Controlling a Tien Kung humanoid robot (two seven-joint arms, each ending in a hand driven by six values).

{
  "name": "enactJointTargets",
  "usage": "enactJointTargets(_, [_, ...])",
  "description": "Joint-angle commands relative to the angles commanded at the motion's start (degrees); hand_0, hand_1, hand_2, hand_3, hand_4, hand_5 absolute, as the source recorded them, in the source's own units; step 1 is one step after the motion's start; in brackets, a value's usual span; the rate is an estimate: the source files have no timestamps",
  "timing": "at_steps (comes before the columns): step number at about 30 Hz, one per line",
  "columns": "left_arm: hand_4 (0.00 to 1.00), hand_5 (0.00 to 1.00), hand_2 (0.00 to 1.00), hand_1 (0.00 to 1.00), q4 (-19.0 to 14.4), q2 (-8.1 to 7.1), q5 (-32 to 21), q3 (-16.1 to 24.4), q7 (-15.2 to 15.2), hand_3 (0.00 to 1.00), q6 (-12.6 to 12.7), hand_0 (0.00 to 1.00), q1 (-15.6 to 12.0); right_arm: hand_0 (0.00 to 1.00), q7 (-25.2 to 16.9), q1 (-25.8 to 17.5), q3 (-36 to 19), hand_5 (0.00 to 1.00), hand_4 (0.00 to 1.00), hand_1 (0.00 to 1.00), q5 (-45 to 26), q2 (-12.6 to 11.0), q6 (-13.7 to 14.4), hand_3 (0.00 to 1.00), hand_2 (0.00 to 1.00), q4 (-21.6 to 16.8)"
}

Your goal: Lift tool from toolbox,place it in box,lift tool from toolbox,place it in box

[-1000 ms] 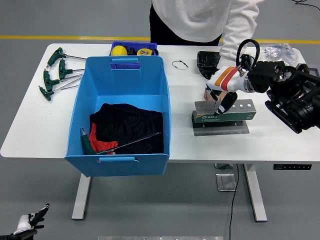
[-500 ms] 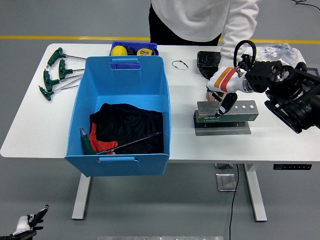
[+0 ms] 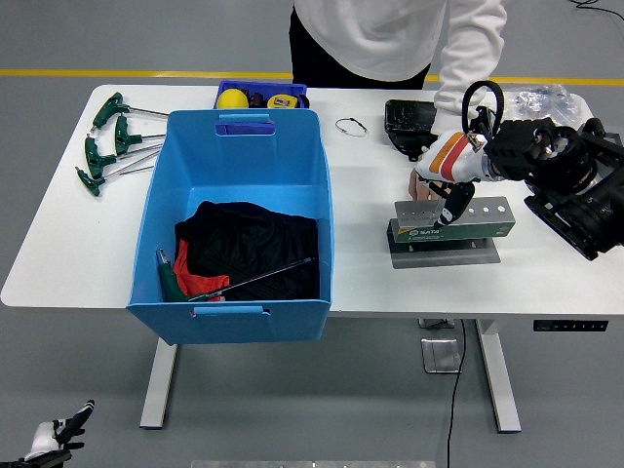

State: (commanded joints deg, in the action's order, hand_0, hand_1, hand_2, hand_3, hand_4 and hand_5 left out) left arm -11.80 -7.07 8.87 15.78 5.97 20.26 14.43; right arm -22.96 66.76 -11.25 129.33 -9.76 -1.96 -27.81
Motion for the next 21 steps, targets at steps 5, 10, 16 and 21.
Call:
enactJointTargets(5, [0.759,0.699,0.715,0.638,0.0,-0.04,0.0,0.1,0.0,0.705,0.0,0.723,-0.2,0.228,0.2,0.2,0.1,0.665,0.998,0.213,-0.3,-0.1,-0.2,0.198,0.271,-0.2])
enactJointTargets(10, [0.759,0.698,0.714,0.636,0.1,-0.24,-0.2,0.0,0.1,0.704,0.1,0.719,-0.5,0.159,0.1,1.2,-0.2,0.676,0.998,0.152,-0.5,-0.5,-1.2,0.148,0.221,-0.9])
enactJointTargets(16, [0.759,0.698,0.71,0.634,0.2,-0.45,-0.3,0.0,0.1,0.703,0.1,0.717,-0.9,0.083,-0.1,2.1,-0.2,0.686,0.998,0.079,-2.1,-1.0,-2.2,0.099,0.161,-1.8])
enactJointTargets(21, [0.76,0.699,0.708,0.634,0.3,-0.51,-0.4,-0.1,0.0,0.703,0.1,0.715,-1.2,0.018,0.9,1.7,1.4,0.665,0.979,0.002,-5.4,-1.7,-0.5,0.045,0.094,-2.1])
